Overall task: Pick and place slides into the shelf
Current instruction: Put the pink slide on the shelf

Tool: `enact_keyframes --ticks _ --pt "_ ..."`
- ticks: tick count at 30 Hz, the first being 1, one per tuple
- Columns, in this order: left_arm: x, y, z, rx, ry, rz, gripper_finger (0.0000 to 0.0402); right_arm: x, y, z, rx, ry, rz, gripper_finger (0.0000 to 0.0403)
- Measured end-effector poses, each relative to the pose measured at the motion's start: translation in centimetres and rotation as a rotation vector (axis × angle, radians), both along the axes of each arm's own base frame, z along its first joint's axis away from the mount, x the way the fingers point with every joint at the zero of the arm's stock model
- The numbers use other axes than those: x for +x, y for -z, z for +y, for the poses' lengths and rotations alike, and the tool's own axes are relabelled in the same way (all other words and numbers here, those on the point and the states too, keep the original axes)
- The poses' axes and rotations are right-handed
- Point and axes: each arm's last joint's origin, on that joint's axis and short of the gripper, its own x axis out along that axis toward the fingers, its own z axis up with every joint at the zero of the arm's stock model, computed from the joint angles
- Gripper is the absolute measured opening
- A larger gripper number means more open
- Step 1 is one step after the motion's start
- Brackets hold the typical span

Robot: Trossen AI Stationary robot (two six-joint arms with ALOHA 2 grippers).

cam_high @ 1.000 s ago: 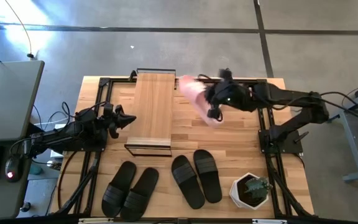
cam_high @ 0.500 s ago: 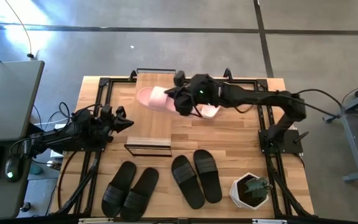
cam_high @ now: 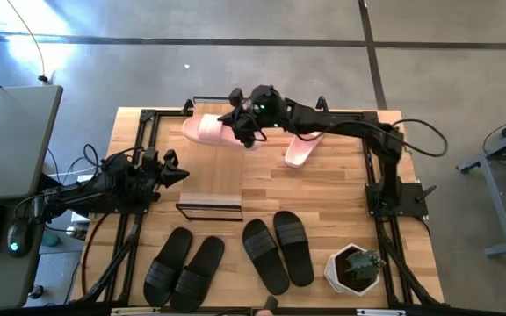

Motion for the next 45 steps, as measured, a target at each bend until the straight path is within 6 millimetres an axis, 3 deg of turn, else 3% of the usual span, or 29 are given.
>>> enact_keyframes --ticks 7,13,22,37,45 --pt "0.0 0.1 0.0 -0.005 0.000 0.008 0.0003 3.3 1.5 -1.4 -0.021 -0.003 0.151 0.0000" --pt "0.0 -0.2 0.0 0.006 0.000 -0.017 0.0003 4.6 2.7 -2.1 -0.022 0.034 0.232 0.0000" --pt "0.0 -0.1 0.0 0.005 0.000 -0.011 0.0003 4.7 3.1 -2.0 -0.082 -0.005 0.260 0.0004" --pt "0.0 -0.1 0.0 0.005 -0.001 -0.007 0.0003 4.6 3.0 -2.2 0.011 0.011 0.236 0.0107" --pt "0.0 -0.1 0.0 0.011 -0.002 -0.007 0.0003 4.4 3.5 -2.2 0.065 0.035 0.283 0.0125"
